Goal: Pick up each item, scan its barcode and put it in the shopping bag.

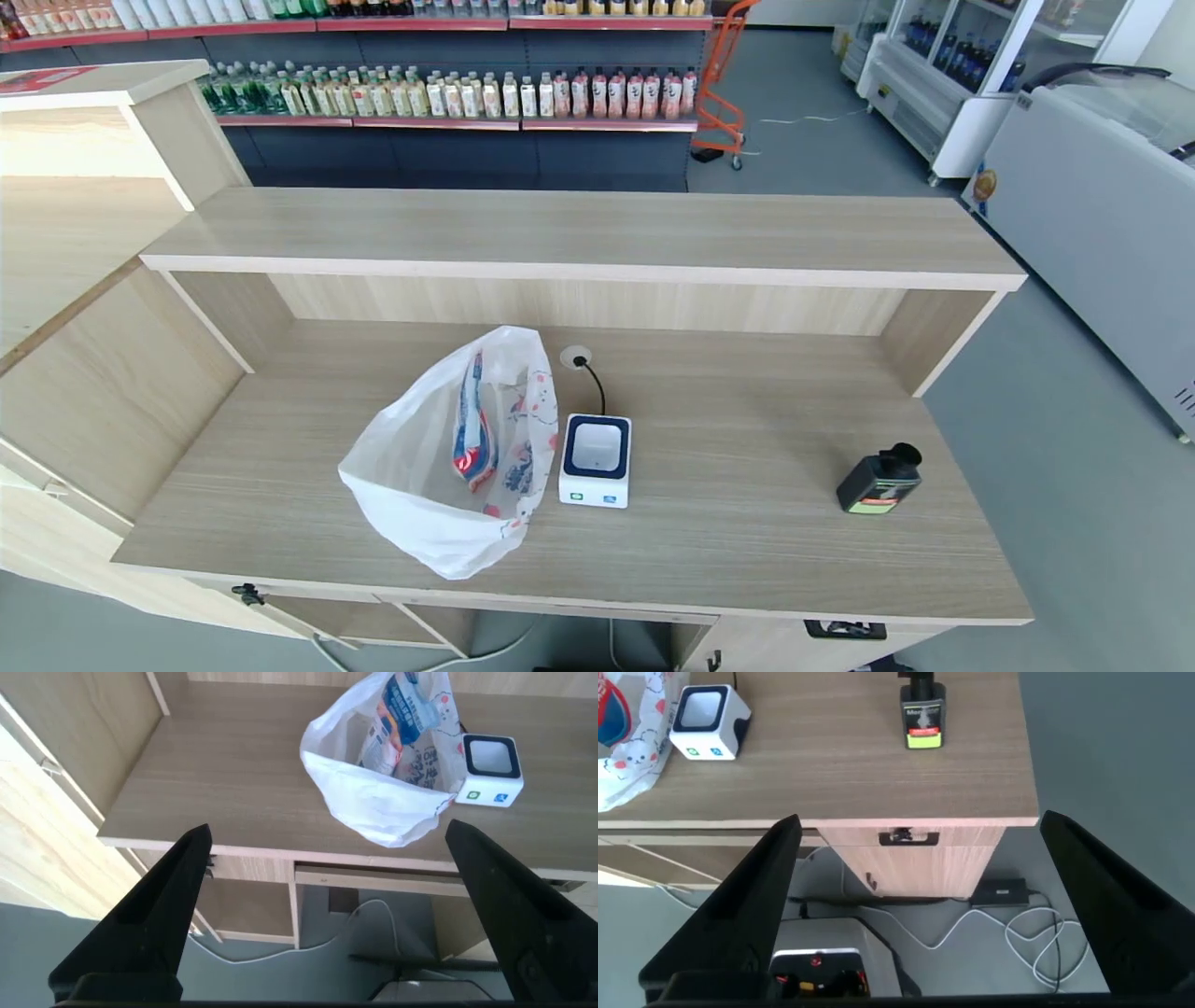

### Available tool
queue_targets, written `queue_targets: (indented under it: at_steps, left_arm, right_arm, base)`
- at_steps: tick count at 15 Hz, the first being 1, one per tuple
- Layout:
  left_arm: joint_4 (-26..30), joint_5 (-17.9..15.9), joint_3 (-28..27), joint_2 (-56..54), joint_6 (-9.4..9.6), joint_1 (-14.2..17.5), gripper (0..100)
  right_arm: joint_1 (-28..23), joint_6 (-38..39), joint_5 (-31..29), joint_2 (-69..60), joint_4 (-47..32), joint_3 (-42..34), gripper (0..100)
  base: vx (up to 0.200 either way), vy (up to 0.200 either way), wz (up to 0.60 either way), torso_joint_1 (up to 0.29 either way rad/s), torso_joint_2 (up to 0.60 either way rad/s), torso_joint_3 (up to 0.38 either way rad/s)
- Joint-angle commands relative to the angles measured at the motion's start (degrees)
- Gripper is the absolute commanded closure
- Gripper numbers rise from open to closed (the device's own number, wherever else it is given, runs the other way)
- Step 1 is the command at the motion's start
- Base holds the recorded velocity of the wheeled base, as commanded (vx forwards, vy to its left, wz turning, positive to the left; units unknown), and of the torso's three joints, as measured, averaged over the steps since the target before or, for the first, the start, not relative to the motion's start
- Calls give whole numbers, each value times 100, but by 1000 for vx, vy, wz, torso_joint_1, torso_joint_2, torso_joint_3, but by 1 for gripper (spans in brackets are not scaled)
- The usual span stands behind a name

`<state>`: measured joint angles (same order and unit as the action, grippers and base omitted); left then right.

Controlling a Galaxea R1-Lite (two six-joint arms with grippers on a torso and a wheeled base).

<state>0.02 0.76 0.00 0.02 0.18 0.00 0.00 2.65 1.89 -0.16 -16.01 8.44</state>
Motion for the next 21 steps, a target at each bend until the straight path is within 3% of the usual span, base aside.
queue_targets:
  at_steps: [1, 5, 7, 8, 10, 12, 14, 17, 19, 21]
  left_arm:
    - [-2, 4, 0, -2, -1, 0, 0]
    - [-2, 4, 0, -2, 17, 0, 0]
    - [-2, 4, 0, -2, -18, 0, 0]
    - [-2, 4, 0, -2, -18, 0, 0]
    - [-2, 4, 0, -2, -18, 0, 0]
    - [-2, 4, 0, -2, -18, 0, 0]
    - [-2, 4, 0, -2, -18, 0, 0]
    - [-2, 4, 0, -2, -18, 0, 0]
    - [-2, 4, 0, -2, -18, 0, 0]
    - [-2, 4, 0, -2, -18, 0, 0]
  right_arm:
    - [0, -10, 13, 16, 1, 0, 0]
    - [0, -18, 40, 16, -8, 18, 0]
    - [132, -18, 391, 570, -43, 571, 0]
    - [237, -80, 391, 2257, -52, 1609, 0]
    - [-369, -185, 374, 4903, -307, 3270, 0]
    - [-914, -933, 374, 6652, -518, 4008, 0]
    - [-1450, -2488, 391, 7882, -526, 4324, 0]
    - [-1230, -3139, 382, 8673, -518, 4483, 0]
    - [-1072, -3974, 391, 9192, -500, 4395, 0]
    - [-896, -4070, 409, 9649, -175, 4403, 0]
  base:
    - [0, -200, 0, 2, 2, 2]
    - [0, -200, 0, 4, 2, 2]
    - [0, -200, 0, 5, 5, 2]
    - [0, 0, 0, 0, 0, 0]
    - [0, 0, 0, 0, 0, 0]
    - [0, 0, 0, 0, 0, 0]
    - [0, 0, 0, 0, 0, 0]
    - [0, 0, 0, 0, 0, 0]
    - [0, 0, 0, 0, 0, 0]
    - [0, 0, 0, 0, 0, 0]
